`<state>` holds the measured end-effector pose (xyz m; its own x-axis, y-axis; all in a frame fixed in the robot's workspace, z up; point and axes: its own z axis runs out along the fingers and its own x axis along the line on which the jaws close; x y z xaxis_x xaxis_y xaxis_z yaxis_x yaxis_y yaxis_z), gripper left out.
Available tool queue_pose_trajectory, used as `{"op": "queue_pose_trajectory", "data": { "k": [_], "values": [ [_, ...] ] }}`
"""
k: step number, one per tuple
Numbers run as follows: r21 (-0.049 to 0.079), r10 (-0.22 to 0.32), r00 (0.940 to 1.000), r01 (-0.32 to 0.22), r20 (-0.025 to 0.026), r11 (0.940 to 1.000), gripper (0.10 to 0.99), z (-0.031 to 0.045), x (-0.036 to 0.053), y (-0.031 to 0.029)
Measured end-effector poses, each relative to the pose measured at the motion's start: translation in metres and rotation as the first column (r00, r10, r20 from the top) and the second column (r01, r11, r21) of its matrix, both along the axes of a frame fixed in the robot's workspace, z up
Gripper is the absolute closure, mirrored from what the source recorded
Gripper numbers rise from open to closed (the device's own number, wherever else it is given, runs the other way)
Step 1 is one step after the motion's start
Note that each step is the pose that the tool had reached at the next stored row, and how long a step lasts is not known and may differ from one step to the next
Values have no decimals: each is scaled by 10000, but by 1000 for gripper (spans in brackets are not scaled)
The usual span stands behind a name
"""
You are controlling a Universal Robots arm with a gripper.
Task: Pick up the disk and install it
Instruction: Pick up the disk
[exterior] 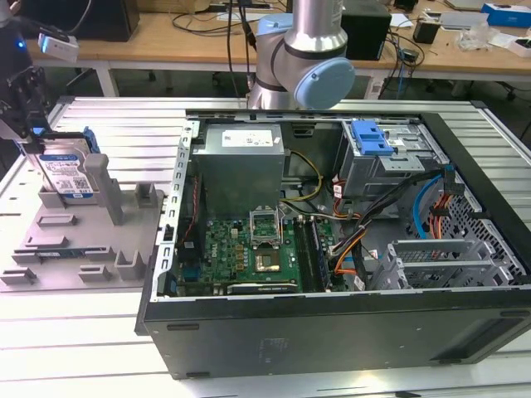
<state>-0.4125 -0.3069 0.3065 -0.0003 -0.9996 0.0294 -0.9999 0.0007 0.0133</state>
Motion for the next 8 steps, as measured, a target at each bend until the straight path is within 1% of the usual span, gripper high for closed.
{"op": "queue_pose_trajectory", "data": {
  "k": [8],
  "values": [
    [2, -1, 10000, 1, 1, 10000, 604, -46, 0, 0]
  ]
}}
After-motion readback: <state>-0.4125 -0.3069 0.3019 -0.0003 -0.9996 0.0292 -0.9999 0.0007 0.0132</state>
